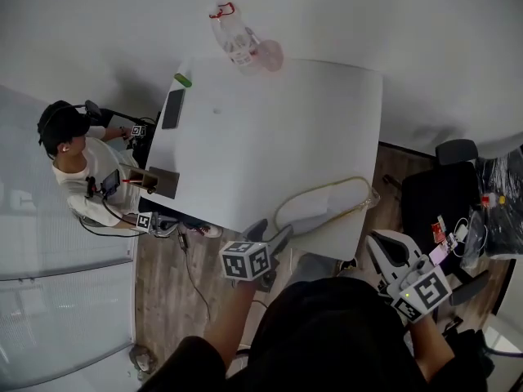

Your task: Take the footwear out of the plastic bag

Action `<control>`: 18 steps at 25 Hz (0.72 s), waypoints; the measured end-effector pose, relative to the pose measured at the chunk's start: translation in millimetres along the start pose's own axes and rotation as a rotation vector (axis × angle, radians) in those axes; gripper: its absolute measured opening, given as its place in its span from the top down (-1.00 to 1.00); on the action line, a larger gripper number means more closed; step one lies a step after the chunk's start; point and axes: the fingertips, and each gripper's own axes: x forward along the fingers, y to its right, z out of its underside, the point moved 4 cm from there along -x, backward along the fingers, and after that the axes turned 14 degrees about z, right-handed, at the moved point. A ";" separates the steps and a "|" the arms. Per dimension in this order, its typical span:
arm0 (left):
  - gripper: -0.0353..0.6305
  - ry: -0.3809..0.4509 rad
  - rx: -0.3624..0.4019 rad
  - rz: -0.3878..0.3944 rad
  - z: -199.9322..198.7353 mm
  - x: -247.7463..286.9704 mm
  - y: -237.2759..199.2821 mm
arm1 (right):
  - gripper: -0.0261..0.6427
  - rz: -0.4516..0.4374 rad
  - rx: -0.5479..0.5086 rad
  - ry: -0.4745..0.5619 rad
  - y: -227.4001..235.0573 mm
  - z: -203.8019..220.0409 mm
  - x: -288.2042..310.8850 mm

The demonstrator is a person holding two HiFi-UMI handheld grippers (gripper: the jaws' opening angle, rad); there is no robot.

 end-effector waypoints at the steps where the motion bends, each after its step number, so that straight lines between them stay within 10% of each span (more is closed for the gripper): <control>1: -0.09 -0.006 -0.022 0.022 -0.1 3.9 -2.6 | 0.87 0.011 0.003 -0.012 2.0 1.1 6.5; 13: -0.09 -0.087 -0.099 0.145 -3.3 24.0 -17.9 | 0.87 0.086 -0.043 -0.065 19.4 2.8 41.7; 18: -0.09 -0.145 0.148 0.157 -26.4 8.7 -12.8 | 0.87 0.107 -0.040 -0.059 43.6 -4.0 43.2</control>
